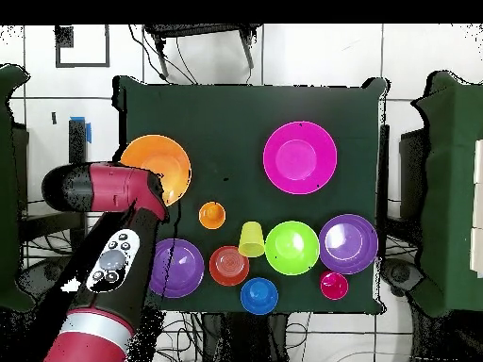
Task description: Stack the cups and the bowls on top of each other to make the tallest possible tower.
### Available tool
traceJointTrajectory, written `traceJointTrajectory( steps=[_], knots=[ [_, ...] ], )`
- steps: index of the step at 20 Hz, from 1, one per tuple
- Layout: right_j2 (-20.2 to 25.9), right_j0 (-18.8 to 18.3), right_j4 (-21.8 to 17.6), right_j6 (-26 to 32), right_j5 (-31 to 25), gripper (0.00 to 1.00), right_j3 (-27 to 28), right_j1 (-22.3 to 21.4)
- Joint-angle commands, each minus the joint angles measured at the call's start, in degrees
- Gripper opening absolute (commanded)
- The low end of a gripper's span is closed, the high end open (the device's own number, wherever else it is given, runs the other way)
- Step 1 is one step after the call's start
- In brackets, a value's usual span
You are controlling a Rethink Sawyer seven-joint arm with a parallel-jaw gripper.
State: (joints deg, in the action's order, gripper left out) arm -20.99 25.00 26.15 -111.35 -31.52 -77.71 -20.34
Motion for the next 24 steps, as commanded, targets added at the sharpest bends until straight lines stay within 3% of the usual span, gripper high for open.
traceJointTrajectory(
  steps=[1,10,15,18,24],
  knots=[
    [6.6,1.4,2.1,-14.2,2.3,1.0,1.9,4.2],
    [6.8,2.5,4.3,-15.5,1.5,1.0,4.1,5.3],
    [4.4,4.1,4.3,-17.5,0.8,1.0,7.2,7.5],
    [0.7,5.8,2.6,-18.7,0.6,1.0,10.3,9.9],
    [-0.9,6.6,2.1,-19.7,1.8,1.0,14.2,12.8]
  ],
)
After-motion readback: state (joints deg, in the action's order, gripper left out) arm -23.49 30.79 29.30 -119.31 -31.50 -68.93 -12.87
